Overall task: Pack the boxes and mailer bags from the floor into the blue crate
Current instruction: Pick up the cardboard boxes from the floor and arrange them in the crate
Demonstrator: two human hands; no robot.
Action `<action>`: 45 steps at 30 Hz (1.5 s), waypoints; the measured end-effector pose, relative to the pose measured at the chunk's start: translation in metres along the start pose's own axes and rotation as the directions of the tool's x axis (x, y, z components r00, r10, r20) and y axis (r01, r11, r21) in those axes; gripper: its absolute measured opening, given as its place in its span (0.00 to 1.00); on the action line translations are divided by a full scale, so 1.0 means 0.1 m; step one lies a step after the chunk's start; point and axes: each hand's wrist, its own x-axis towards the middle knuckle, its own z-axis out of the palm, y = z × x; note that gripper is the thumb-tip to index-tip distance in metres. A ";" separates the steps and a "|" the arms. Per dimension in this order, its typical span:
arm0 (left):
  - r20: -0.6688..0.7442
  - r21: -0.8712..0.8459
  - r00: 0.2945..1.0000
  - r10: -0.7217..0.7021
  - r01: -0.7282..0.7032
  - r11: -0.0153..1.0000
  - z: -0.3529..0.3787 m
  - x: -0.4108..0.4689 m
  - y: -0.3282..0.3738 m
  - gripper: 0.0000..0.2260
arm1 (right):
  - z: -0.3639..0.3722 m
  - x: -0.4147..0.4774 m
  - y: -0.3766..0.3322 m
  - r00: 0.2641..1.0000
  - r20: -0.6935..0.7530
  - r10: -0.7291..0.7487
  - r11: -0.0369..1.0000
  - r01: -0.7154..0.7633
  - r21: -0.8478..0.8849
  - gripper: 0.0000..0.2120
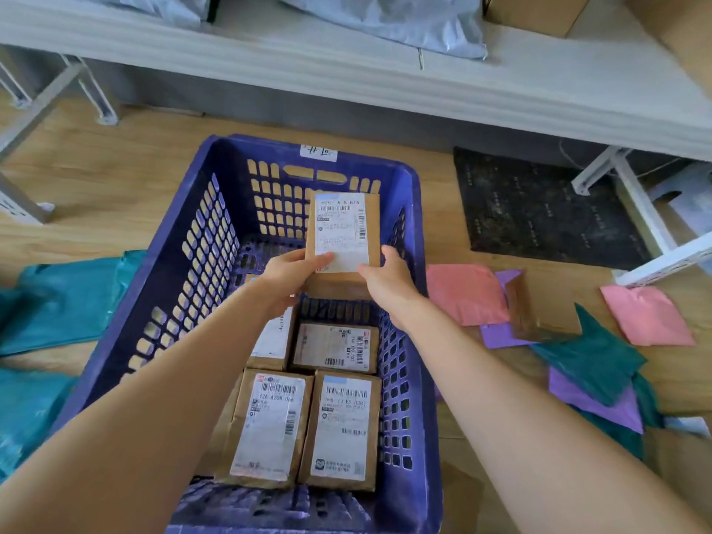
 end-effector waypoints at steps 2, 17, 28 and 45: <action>-0.075 -0.033 0.997 -0.002 0.000 0.999 0.06 0.11 -0.06 0.19 | 0.09 0.10 0.05 0.998 -0.006 0.055 0.998 -0.055 0.006 0.21; -0.142 0.474 0.944 0.298 -0.199 0.857 -0.01 0.55 -0.39 0.23 | 0.38 0.52 0.31 0.980 -0.029 0.198 0.968 -0.200 -0.154 0.23; 0.011 0.661 0.967 0.254 -0.198 0.724 0.11 0.58 -0.63 0.26 | 0.45 0.50 0.39 0.965 -0.010 0.262 0.947 -0.259 -0.192 0.25; 0.101 0.637 0.794 0.599 -0.514 0.575 0.70 -0.46 0.67 0.25 | -0.91 -0.45 -0.36 0.993 -0.068 -0.095 0.986 0.103 0.131 0.27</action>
